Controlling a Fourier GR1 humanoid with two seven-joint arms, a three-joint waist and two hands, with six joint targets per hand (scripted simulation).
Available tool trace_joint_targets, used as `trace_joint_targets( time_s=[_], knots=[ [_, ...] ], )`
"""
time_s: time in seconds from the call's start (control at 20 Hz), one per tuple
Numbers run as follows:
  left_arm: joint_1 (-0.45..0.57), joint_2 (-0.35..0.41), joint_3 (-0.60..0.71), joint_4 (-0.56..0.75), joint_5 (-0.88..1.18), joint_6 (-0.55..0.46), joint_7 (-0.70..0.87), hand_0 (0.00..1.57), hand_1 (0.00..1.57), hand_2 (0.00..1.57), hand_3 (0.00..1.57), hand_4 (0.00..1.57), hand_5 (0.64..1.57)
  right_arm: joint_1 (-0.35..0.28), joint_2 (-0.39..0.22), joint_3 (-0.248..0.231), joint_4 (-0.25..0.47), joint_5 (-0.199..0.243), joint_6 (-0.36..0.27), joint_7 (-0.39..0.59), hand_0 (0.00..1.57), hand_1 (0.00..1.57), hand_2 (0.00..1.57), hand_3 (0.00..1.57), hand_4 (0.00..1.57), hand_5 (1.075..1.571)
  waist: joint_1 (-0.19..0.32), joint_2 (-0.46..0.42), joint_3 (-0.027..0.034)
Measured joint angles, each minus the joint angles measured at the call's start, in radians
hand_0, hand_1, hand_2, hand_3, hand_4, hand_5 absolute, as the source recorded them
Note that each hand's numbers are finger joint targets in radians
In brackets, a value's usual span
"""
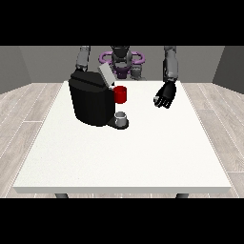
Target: Insert the coffee pod into the coffee machine and close the lid
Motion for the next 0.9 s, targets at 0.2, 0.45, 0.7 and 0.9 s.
trace_joint_targets(
  time_s=[0.2, 0.45, 0.7, 0.9],
  knots=[
    [-0.027, -0.027, 0.022, -0.018, 0.038, -0.052, -0.031, 1.45, 1.45, 1.44, 1.36, 0.52, 1.571, -0.001, -0.003, -0.023, 0.042, -0.005, -0.009, -0.002, 0.0, 0.0, 0.0, 0.0, 0.0, 1.571, 0.027, -0.036, -0.0005],
    [-0.077, -0.061, 0.042, -0.031, 0.068, -0.141, 0.002, 1.4, 1.4, 1.39, 1.32, 0.5, 1.571, 0.014, 0.003, -0.014, 0.073, 0.01, -0.014, -0.012, 0.0, 0.0, 0.0, 0.0, 0.0, 1.571, 0.028, -0.087, -0.0005],
    [-0.13, -0.075, 0.045, -0.067, 0.083, -0.25, 0.036, 1.42, 1.42, 1.4, 1.34, 0.56, 1.571, 0.024, -0.003, -0.03, 0.107, -0.001, -0.005, -0.033, 0.0, 0.0, 0.0, 0.0, 0.0, 1.571, 0.033, -0.131, -0.0004],
    [-0.168, -0.093, 0.05, -0.091, 0.083, -0.288, 0.067, 1.42, 1.42, 1.4, 1.34, 0.56, 1.571, 0.012, -0.005, -0.035, 0.105, -0.012, 0.009, -0.026, 0.0, 0.0, 0.0, 0.0, 0.0, 1.571, 0.026, -0.145, -0.0002]
  ],
)
